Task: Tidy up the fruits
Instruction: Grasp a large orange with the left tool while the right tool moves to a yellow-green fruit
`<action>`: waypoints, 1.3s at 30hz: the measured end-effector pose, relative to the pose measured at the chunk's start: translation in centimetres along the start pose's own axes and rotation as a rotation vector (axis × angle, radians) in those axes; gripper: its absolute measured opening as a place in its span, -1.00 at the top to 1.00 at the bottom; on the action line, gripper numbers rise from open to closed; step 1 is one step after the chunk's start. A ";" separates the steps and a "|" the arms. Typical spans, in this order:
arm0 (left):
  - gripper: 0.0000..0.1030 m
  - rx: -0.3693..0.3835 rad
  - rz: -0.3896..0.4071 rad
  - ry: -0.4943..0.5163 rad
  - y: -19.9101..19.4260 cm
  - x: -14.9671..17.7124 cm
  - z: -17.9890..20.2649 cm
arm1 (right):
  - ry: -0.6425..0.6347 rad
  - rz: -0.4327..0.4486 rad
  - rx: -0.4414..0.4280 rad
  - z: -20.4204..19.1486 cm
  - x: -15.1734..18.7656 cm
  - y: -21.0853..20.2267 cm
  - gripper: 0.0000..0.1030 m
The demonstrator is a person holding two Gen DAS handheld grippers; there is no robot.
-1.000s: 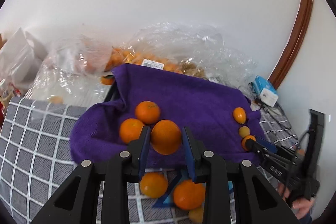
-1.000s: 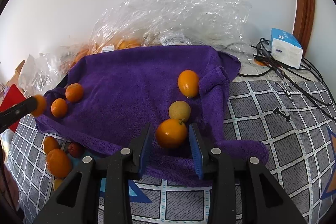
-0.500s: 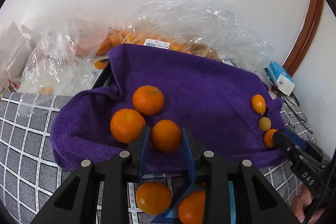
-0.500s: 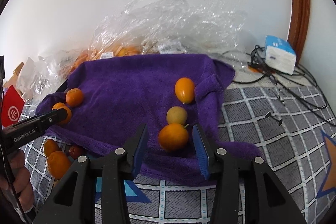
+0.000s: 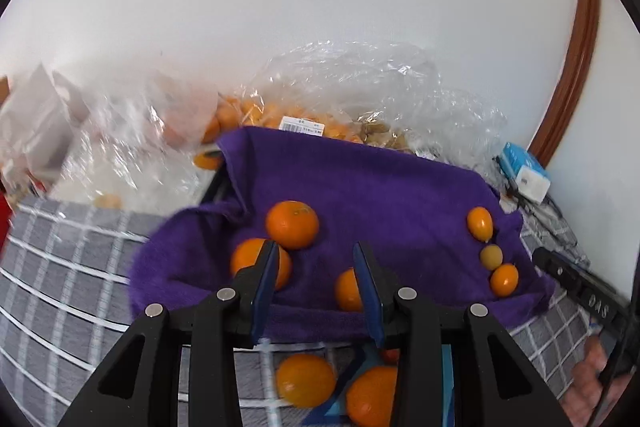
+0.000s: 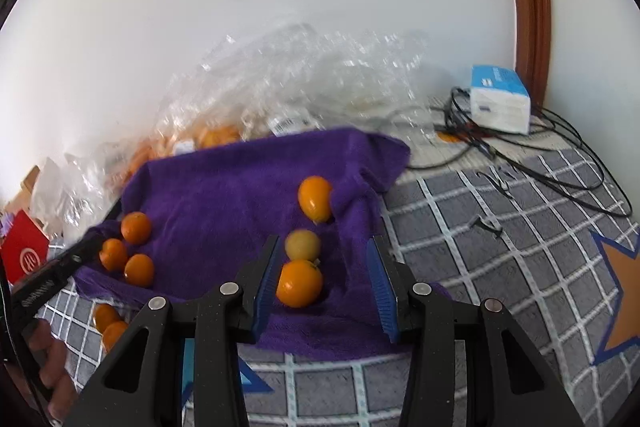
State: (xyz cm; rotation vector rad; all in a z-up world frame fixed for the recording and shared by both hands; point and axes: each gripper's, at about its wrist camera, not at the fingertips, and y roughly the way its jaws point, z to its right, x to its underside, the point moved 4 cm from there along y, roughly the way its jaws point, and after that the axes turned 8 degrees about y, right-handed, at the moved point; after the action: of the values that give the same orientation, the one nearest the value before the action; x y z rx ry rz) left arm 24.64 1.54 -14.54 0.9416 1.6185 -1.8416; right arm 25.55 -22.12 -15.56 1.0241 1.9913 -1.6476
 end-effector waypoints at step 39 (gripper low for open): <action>0.37 -0.016 -0.078 -0.095 -1.4 3.8 -4.1 | -0.242 -0.038 -0.096 -6.0 5.2 -1.4 0.27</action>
State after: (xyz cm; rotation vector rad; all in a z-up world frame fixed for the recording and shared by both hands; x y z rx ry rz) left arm 21.92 6.10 -16.82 0.7822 1.6308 -1.8926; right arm 22.03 -14.90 -16.60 0.7189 1.9181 -1.5942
